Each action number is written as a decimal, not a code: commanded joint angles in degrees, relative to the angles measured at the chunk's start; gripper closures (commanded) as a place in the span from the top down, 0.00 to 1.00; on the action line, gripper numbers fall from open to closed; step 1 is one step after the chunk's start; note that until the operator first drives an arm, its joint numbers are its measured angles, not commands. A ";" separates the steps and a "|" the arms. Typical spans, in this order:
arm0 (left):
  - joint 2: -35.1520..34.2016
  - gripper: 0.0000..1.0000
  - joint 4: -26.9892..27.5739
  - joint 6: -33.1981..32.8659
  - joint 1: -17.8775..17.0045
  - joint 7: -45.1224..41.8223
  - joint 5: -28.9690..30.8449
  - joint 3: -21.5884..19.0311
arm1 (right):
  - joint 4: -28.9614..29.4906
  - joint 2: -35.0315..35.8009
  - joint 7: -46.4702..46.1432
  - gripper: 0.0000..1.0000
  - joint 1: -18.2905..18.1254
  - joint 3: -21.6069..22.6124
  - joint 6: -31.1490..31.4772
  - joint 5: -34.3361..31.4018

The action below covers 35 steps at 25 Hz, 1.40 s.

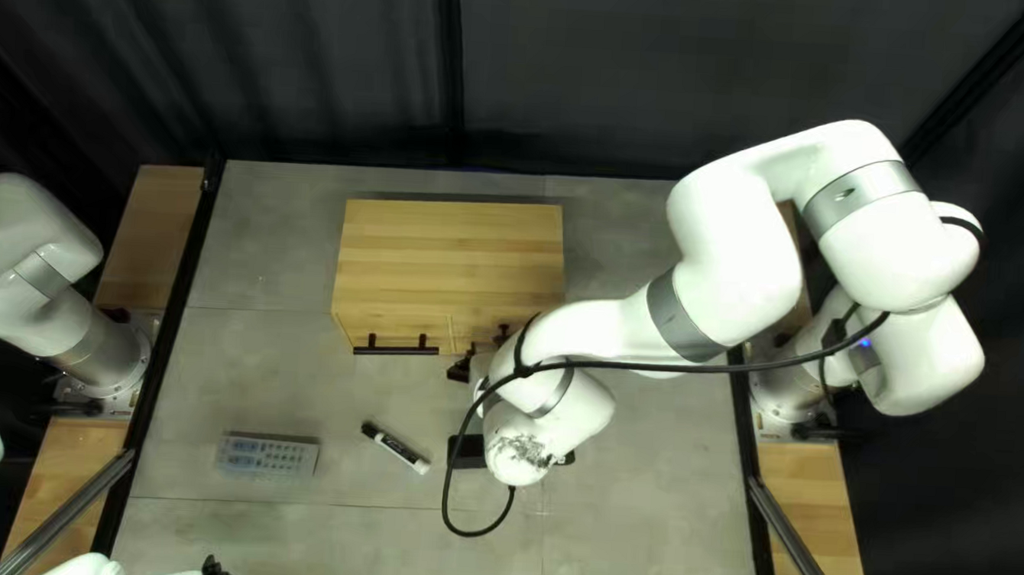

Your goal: Open drawers and place objects into drawer and close

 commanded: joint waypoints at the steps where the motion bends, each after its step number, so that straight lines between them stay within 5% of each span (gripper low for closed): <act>1: 0.00 1.00 0.00 0.00 0.00 0.00 0.00 0.00 | 0.09 -0.71 -0.47 1.00 0.35 0.38 0.83 0.56; 11: 0.00 1.00 0.00 0.00 0.00 0.00 0.00 0.00 | 4.16 -1.22 -2.07 1.00 2.90 2.96 5.51 4.59; 18: 0.00 1.00 0.00 0.00 0.00 0.00 0.00 0.00 | 12.70 -0.84 -5.36 1.00 4.69 6.17 12.54 14.64; 25: 0.00 1.00 0.00 0.00 0.00 0.00 0.00 0.00 | 21.85 1.31 -6.97 1.00 8.09 8.32 21.83 17.19; 35: 0.00 1.00 0.00 0.00 0.00 0.00 0.00 0.00 | 21.31 -0.13 -3.86 1.00 10.72 9.30 24.62 16.13</act>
